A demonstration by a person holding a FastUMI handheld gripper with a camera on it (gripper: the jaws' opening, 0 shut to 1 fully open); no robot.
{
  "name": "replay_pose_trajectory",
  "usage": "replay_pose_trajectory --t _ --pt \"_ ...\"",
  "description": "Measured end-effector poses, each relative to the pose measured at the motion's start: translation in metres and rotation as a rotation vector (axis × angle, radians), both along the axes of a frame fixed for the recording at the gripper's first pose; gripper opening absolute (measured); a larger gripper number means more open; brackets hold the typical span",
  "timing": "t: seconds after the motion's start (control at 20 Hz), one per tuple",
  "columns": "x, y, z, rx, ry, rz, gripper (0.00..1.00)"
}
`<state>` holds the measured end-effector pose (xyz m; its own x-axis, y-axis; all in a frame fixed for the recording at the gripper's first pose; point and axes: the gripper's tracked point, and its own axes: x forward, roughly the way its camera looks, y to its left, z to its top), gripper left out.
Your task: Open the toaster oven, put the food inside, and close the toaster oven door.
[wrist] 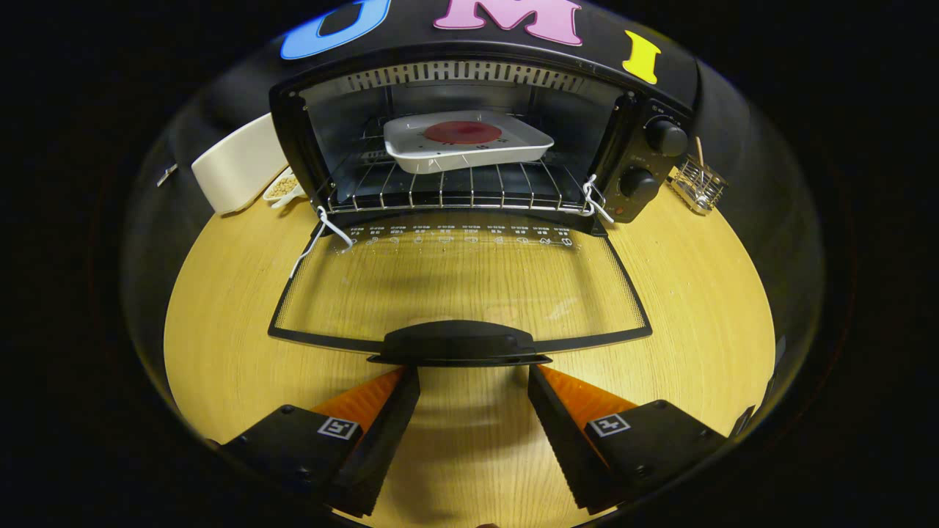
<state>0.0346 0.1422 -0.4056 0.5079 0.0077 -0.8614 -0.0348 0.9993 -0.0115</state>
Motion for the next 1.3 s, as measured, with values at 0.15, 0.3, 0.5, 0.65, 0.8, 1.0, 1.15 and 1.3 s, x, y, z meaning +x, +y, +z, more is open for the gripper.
replay_pose_trajectory --t 0.15,0.3,0.5,0.65,0.8,1.0,1.15,1.3 --pt "-0.001 0.0 0.004 -0.01 -0.005 0.031 0.98" --pt "-0.002 -0.001 0.011 0.01 -0.018 0.031 0.99" --pt "-0.003 -0.001 0.033 0.037 -0.047 0.027 0.99" --pt "-0.002 -0.002 0.051 0.068 -0.082 0.015 0.98" --pt "0.007 -0.001 0.072 0.097 -0.146 0.004 0.98" --pt "0.028 0.006 0.129 0.096 -0.296 0.072 1.0" --pt "0.033 -0.001 0.19 0.097 -0.456 0.108 1.0" --pt "0.036 -0.021 0.248 0.077 -0.62 0.115 0.98"
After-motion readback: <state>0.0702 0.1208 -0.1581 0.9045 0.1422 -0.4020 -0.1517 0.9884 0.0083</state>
